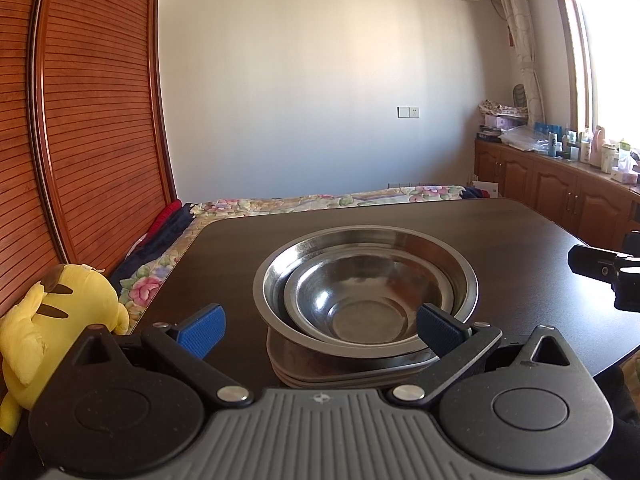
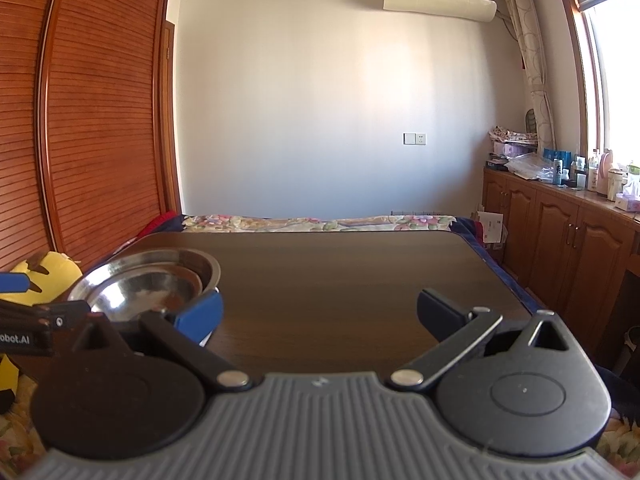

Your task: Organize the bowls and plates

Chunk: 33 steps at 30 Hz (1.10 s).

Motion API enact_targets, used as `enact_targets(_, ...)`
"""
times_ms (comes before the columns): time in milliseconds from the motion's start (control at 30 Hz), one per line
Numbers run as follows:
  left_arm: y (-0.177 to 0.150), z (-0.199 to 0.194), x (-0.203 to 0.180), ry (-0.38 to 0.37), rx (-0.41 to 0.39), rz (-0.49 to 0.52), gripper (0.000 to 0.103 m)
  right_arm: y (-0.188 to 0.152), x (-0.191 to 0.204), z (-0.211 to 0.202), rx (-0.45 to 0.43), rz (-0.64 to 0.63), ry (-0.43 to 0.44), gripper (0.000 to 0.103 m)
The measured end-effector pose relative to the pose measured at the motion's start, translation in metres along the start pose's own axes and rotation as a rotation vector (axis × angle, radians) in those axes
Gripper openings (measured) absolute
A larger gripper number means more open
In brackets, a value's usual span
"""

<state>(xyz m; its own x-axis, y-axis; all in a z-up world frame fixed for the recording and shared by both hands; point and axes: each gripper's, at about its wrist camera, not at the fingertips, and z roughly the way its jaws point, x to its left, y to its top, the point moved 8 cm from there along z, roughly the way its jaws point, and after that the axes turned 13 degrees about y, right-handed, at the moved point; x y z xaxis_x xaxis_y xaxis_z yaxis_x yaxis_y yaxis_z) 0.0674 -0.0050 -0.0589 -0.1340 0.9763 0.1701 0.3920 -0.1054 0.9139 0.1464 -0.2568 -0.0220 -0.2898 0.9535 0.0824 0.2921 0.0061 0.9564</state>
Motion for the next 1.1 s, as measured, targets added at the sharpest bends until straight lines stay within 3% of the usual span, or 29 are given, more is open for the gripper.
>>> enact_targets(1100,0.0009,-0.0016,0.0011,0.001,0.000,-0.003,0.103,0.0004,0.0001,-0.0012,0.004,0.007,0.004,0.103)
